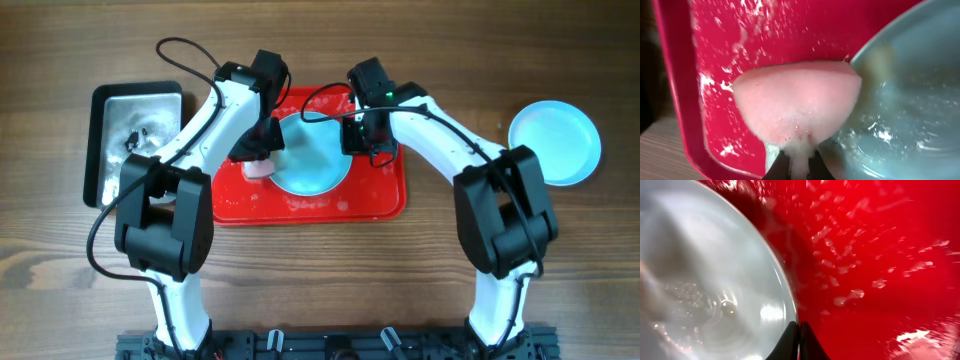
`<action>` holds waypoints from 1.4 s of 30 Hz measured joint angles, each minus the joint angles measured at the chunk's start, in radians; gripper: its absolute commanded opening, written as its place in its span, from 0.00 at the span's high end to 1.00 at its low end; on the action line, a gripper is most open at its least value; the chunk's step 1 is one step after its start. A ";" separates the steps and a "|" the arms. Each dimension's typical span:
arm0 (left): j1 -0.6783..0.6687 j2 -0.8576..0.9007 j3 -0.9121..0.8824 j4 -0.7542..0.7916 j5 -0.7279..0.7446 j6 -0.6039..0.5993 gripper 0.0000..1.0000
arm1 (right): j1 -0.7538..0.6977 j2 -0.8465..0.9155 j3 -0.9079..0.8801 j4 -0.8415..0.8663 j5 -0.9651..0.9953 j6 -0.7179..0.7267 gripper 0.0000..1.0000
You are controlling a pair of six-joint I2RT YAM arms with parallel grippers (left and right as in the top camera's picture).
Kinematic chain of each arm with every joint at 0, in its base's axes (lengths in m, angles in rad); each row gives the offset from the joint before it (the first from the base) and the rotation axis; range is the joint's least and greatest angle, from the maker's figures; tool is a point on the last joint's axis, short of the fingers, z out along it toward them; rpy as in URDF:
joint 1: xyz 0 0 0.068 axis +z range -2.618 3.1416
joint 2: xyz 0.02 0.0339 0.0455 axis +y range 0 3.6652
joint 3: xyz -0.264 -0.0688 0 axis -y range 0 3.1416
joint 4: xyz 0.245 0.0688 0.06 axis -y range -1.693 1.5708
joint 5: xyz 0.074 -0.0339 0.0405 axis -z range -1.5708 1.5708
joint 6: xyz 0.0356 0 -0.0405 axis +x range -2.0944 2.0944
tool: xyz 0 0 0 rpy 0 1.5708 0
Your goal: Clean dirty plates on tray and stack at the side
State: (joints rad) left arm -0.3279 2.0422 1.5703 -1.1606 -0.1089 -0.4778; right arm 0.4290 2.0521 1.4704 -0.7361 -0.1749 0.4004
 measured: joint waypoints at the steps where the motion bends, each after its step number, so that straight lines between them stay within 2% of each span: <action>1: 0.000 0.000 0.000 -0.010 0.010 -0.004 0.96 | -0.007 -0.037 -0.002 -0.002 0.004 -0.005 0.96; 4: 0.006 0.000 0.000 -0.018 0.036 -0.008 0.96 | -0.016 -0.176 -0.002 -0.032 0.075 -0.009 0.96; 5: 0.012 0.000 0.000 -0.019 0.043 -0.008 0.96 | -0.016 -0.203 -0.002 -0.039 0.099 -0.012 0.90; 6: 0.024 0.000 0.000 -0.023 0.051 -0.010 0.96 | -0.016 -0.217 -0.002 -0.045 0.121 -0.013 0.72; 8: 0.053 0.000 0.000 -0.027 0.057 -0.011 0.96 | -0.016 -0.214 -0.002 -0.047 0.120 -0.020 0.52; 11: 0.084 0.000 0.000 -0.021 0.082 0.001 0.96 | -0.016 -0.186 -0.002 -0.040 0.056 -0.009 0.50; 17: 0.094 -0.007 0.000 -0.019 0.116 0.013 0.96 | -0.014 -0.034 -0.004 -0.010 -0.097 0.021 0.50; 22: 0.131 -0.027 0.000 -0.018 0.116 0.013 0.96 | 0.002 0.026 -0.005 0.031 -0.117 0.060 0.51; 23: 0.133 -0.027 0.000 -0.018 0.116 0.013 0.96 | 0.010 0.038 -0.005 0.043 -0.117 0.073 0.54; 28: 0.133 -0.027 0.000 -0.017 0.116 0.013 0.96 | 0.018 0.069 -0.005 0.068 -0.125 0.116 0.90; 30: 0.133 -0.027 0.000 -0.017 0.116 0.013 0.96 | 0.018 0.072 -0.005 0.068 -0.124 0.122 0.96; 35: 0.133 -0.027 0.000 -0.017 0.116 0.013 0.96 | 0.018 0.075 -0.005 0.069 -0.127 0.123 0.96; 37: 0.133 -0.027 0.000 -0.017 0.116 0.013 0.96 | 0.018 0.058 -0.005 0.047 -0.069 0.122 0.96; 42: 0.133 -0.027 0.000 -0.003 0.116 0.013 0.96 | 0.009 -0.275 -0.018 -0.051 0.348 0.071 0.96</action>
State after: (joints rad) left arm -0.1951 2.0155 1.5703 -1.1641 0.0071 -0.4652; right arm 0.4381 1.7775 1.4525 -0.7876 0.1730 0.4713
